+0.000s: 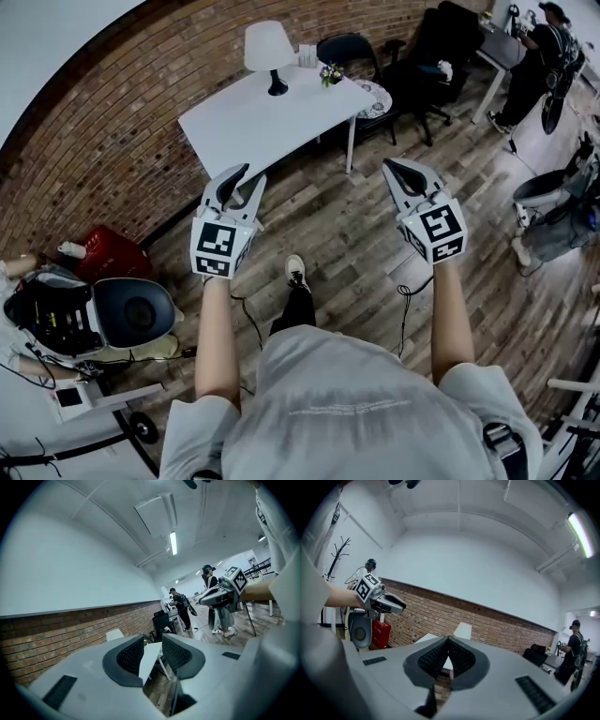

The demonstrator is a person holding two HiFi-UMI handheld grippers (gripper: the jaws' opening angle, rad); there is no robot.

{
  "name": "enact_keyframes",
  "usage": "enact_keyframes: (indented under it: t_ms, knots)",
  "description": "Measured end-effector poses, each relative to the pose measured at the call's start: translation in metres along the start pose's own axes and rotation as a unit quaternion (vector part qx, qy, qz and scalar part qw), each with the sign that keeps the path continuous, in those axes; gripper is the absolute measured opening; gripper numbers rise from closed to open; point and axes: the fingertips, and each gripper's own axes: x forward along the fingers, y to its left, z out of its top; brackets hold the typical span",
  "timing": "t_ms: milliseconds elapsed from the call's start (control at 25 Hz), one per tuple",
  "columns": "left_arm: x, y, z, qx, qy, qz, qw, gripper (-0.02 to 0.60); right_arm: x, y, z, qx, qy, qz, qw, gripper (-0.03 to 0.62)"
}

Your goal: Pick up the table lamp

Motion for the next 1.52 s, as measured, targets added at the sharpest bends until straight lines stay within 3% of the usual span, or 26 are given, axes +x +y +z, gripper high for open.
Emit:
enact_keyframes:
  t_ms: [400,760,1000,1520]
  knots:
    - [0.084,0.070,-0.033,-0.007,-0.005,-0.007,0.9999,0.143,0.090,-0.035,-0.015,-0.017,0.029,-0.017,0.999,0.002]
    - [0.180,0.152,-0.057,-0.013,-0.005,-0.017,0.9998,0.143,0.199,-0.081,-0.012,0.010,0.017,-0.024,1.000,0.000]
    - [0.234,0.203,-0.074,-0.023,0.000,-0.026,0.9994,0.147,0.268,-0.099,-0.017,0.011,0.037,-0.020,0.999,0.000]
    - [0.310,0.270,-0.110,-0.048,0.012,-0.036,0.9981,0.175,0.365,-0.131,-0.026,0.016,0.054,-0.030,0.998,0.001]
